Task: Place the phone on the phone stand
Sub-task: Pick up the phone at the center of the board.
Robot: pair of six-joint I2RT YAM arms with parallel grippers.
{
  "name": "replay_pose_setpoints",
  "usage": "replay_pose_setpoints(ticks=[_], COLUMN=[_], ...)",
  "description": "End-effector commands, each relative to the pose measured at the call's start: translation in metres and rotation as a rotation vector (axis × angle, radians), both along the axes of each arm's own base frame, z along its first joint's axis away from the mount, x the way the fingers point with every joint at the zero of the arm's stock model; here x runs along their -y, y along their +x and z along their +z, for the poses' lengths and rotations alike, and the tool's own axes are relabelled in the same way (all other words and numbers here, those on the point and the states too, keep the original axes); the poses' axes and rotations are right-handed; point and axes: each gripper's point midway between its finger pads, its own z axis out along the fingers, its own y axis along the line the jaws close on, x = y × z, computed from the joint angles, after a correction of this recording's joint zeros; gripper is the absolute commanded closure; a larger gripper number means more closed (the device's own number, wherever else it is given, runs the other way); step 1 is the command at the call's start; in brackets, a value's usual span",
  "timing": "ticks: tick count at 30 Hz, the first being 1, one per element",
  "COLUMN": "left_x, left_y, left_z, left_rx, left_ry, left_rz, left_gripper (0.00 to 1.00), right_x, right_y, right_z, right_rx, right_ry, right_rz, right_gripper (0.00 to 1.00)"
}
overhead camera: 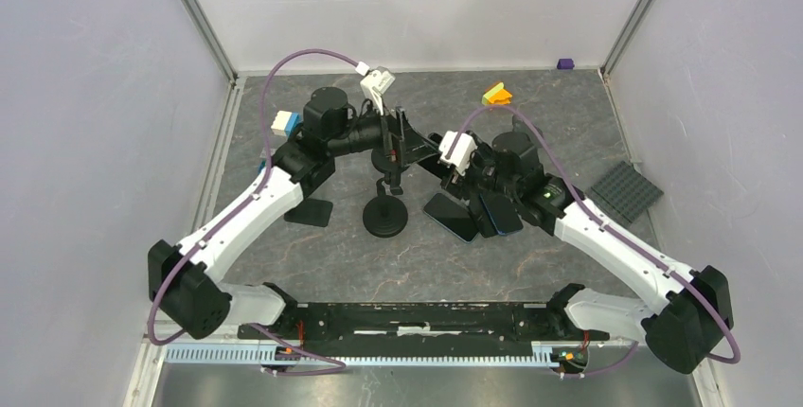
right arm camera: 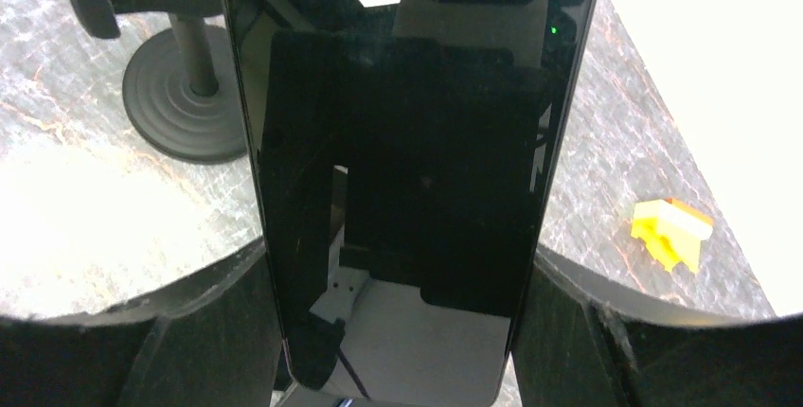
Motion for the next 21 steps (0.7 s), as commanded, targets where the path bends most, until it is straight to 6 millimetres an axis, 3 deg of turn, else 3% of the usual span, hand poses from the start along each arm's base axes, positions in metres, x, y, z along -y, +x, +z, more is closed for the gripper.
replay_pose_setpoints(ticks=[1,5,13,16,21], left_x=[-0.020,-0.053,-0.117,-0.124,-0.117], left_y=[-0.012,-0.017,-0.027,-0.023,-0.012], left_z=[0.027,0.019,-0.049,-0.079,-0.112], left_rx=[0.252,0.392,0.455,0.523,0.621], left_ry=[0.060,0.234,0.467,0.545,0.555], left_rz=[-0.023,-0.014,-0.196,-0.272,-0.361], left_gripper=[0.00,0.00,0.07,0.10,0.20], right_x=[0.000,0.003,-0.017,-0.021,-0.021], right_y=[0.004,0.002,-0.026,-0.032,-0.035], right_z=[0.033,0.031,0.027,0.028,0.026], right_rx=[0.058,0.032,-0.043,-0.050,-0.057], right_ry=[0.109,0.145,0.217,0.227,0.224], right_rz=[0.005,0.025,0.224,0.261,0.272], right_gripper=[1.00,1.00,1.00,1.00,1.00])
